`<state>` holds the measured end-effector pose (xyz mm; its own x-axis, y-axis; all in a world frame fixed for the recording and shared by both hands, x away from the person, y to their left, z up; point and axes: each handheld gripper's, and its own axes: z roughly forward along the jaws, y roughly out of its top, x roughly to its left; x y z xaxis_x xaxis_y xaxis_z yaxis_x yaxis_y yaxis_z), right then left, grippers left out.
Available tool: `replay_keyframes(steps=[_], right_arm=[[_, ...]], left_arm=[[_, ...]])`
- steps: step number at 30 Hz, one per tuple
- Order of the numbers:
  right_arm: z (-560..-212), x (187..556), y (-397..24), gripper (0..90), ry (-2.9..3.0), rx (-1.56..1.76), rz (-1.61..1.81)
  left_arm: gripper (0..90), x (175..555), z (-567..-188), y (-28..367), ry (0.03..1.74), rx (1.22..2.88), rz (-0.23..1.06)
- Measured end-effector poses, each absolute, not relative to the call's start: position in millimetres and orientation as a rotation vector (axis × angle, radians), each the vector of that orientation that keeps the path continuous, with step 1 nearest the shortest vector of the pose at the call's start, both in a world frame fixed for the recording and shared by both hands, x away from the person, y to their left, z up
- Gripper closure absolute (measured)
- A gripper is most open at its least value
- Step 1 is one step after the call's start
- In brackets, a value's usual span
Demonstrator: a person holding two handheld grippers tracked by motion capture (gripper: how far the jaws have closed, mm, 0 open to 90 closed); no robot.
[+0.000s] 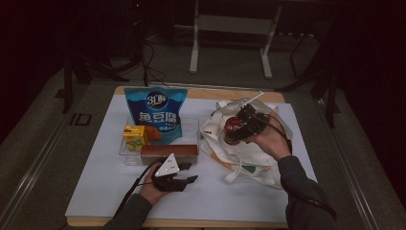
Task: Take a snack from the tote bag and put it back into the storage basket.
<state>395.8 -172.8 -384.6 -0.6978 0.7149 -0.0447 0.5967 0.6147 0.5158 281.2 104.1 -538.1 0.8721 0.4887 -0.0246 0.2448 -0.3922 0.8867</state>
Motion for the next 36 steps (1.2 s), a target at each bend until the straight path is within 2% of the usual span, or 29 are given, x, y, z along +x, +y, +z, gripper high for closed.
replay_keyframes(steps=[36], right_arm=[[-368.0, 391.5, -140.5, 25.8, 2.621, 1.015, 0.773]], left_arm=[[47.5, 281.2, -538.1, 103.8, 0.532, 1.995, 0.292]])
